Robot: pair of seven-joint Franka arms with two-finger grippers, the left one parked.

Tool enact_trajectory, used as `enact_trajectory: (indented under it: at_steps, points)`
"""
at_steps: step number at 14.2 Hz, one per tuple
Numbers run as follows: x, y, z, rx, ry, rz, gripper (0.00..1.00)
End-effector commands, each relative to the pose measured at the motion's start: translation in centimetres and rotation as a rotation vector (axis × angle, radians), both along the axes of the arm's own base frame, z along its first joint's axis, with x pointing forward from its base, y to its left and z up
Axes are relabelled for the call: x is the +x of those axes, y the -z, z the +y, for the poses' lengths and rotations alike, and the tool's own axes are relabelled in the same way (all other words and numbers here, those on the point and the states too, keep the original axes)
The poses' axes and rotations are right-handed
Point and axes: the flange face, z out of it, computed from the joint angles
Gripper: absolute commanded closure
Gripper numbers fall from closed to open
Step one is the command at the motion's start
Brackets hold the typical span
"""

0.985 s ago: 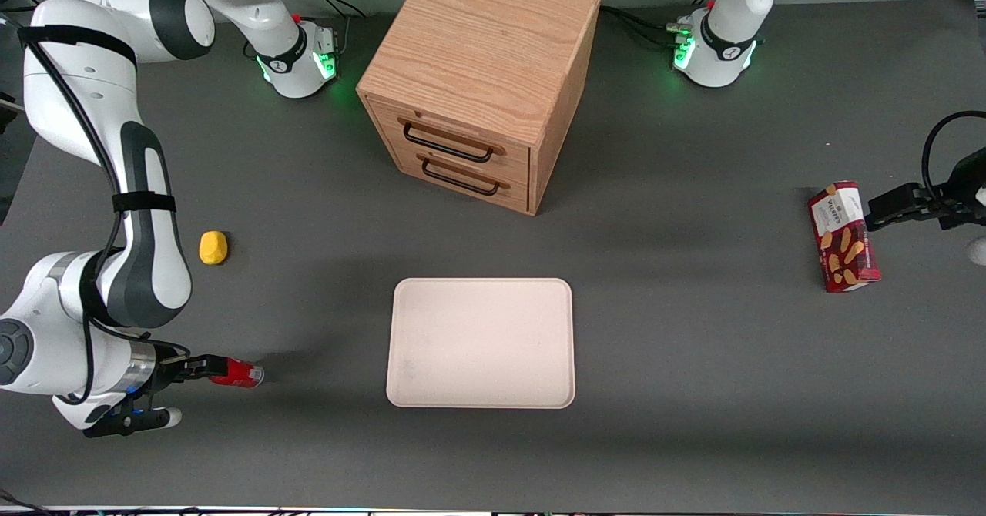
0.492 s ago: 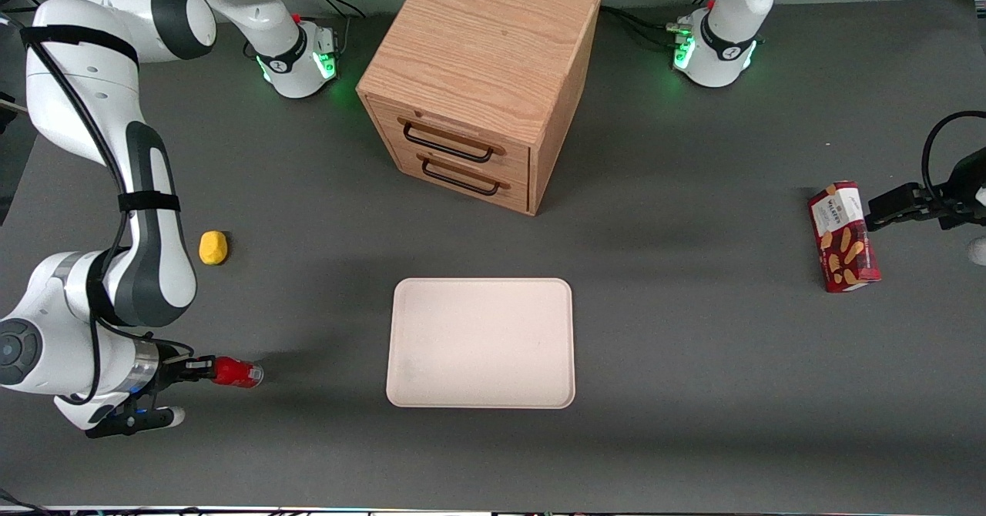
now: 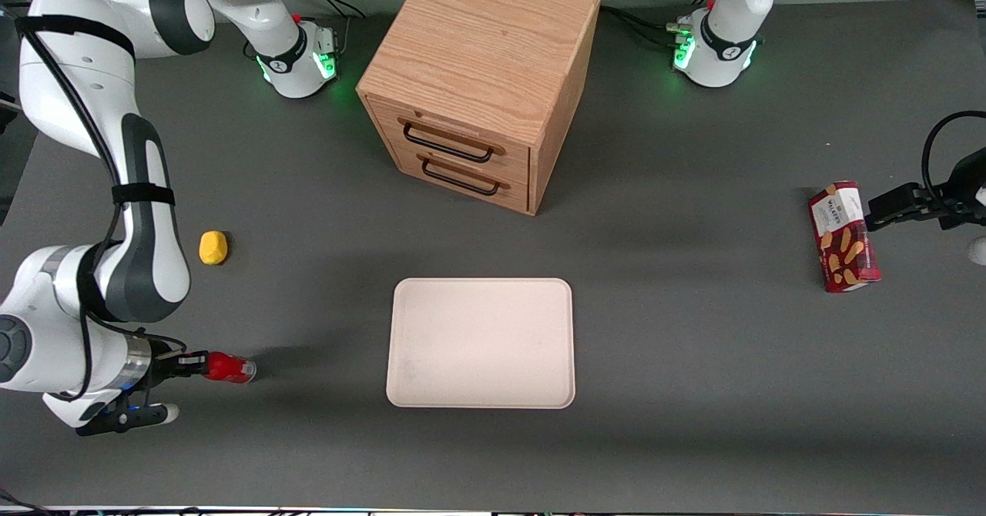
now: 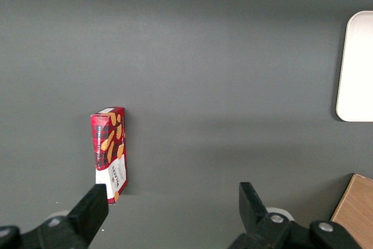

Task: Place coke bottle on tray
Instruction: 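Close the right gripper around the red bottle's body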

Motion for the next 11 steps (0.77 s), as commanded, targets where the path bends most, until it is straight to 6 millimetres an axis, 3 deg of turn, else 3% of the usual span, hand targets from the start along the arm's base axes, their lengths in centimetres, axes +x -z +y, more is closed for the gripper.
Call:
enact_trajectory:
  at_steps: [1,6,11]
  points:
    - [-1.4,-5.5,-0.2,-0.011,0.013,0.000,0.98]
    - [-4.7,-14.3,-0.4,-0.001,0.016,0.006,0.99]
    - [-9.6,-23.3,-0.5,0.004,0.026,0.015,0.99]
